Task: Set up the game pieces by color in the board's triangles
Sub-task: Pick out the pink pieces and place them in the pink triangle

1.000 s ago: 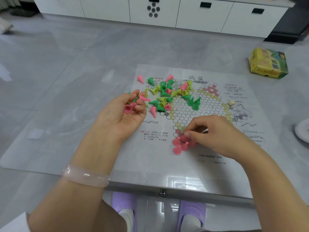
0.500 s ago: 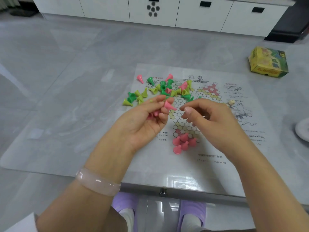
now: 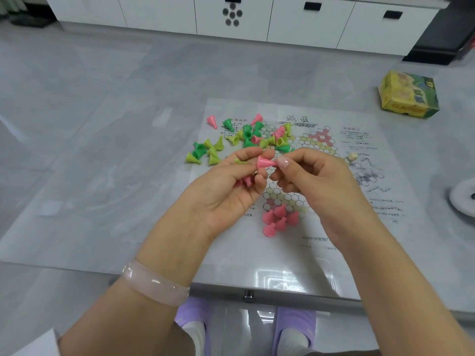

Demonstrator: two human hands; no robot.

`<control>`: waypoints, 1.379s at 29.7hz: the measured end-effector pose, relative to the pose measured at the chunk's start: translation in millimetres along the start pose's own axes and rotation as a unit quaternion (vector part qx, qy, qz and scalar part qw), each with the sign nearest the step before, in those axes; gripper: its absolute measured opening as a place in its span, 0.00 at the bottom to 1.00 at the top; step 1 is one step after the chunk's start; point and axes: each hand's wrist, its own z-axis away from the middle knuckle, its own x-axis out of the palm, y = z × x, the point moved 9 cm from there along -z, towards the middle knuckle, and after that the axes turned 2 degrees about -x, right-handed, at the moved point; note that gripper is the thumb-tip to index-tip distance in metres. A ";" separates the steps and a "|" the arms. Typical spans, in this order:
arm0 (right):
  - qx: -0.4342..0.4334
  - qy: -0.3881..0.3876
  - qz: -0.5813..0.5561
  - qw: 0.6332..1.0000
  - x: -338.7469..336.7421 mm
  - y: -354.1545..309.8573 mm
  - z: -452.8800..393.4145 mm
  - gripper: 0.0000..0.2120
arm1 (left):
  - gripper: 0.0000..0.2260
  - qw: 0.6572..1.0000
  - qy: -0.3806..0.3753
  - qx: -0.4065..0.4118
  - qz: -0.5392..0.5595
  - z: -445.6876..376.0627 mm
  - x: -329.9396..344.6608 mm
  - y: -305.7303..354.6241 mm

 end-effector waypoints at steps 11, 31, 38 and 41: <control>-0.060 0.030 0.234 0.970 -17.8 -9.1 -4.9 0.09 | 0.12 0.967 0.149 0.069 -0.195 -1.7 -45.6 43.0; 0.018 -0.108 0.278 0.954 14.4 11.4 -0.5 0.08 | 0.08 0.898 0.160 0.151 -0.381 7.6 -45.7 62.2; -0.001 -0.108 0.313 0.943 14.1 12.2 -1.7 0.07 | 0.10 0.924 0.168 0.135 -0.317 8.1 -46.4 61.6; 0.002 -0.107 0.314 0.943 13.5 13.8 -1.8 0.07 | 0.07 0.931 0.172 0.134 -0.294 8.5 -45.9 62.0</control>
